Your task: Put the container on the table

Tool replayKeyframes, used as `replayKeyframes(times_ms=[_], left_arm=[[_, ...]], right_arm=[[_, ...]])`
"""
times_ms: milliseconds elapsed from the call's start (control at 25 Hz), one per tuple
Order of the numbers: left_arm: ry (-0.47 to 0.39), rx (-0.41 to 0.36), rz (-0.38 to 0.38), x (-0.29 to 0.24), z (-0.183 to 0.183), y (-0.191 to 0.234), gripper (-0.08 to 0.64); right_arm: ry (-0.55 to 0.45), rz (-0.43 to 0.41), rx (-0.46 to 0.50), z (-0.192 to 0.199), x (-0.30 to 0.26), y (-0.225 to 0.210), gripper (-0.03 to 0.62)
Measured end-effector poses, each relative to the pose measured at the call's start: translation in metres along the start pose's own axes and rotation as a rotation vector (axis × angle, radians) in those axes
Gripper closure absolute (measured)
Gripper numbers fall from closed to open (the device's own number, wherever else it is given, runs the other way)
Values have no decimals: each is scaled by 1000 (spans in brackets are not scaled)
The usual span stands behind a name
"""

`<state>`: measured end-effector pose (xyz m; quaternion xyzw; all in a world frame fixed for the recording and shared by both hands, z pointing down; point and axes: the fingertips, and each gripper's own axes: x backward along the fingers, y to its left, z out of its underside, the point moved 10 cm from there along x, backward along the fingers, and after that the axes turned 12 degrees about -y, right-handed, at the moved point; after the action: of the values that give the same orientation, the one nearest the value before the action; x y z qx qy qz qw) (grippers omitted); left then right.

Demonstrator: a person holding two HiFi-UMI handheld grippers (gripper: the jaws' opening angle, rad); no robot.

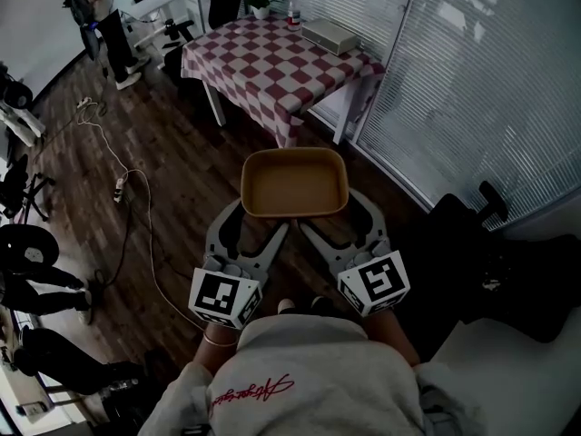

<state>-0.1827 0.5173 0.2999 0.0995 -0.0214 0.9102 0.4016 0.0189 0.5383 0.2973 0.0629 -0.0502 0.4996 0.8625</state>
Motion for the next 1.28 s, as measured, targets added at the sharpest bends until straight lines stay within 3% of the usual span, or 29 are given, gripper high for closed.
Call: replayKeyframes(times_ms=[520,1280], left_arm=[[-5,17,29,12,1,13,241],[-17,31,-8,-34,14,34,241]], right_arm=[[7,42,-14,4,-2,19,229],[-2,13,-12,15,-40,-23,229]])
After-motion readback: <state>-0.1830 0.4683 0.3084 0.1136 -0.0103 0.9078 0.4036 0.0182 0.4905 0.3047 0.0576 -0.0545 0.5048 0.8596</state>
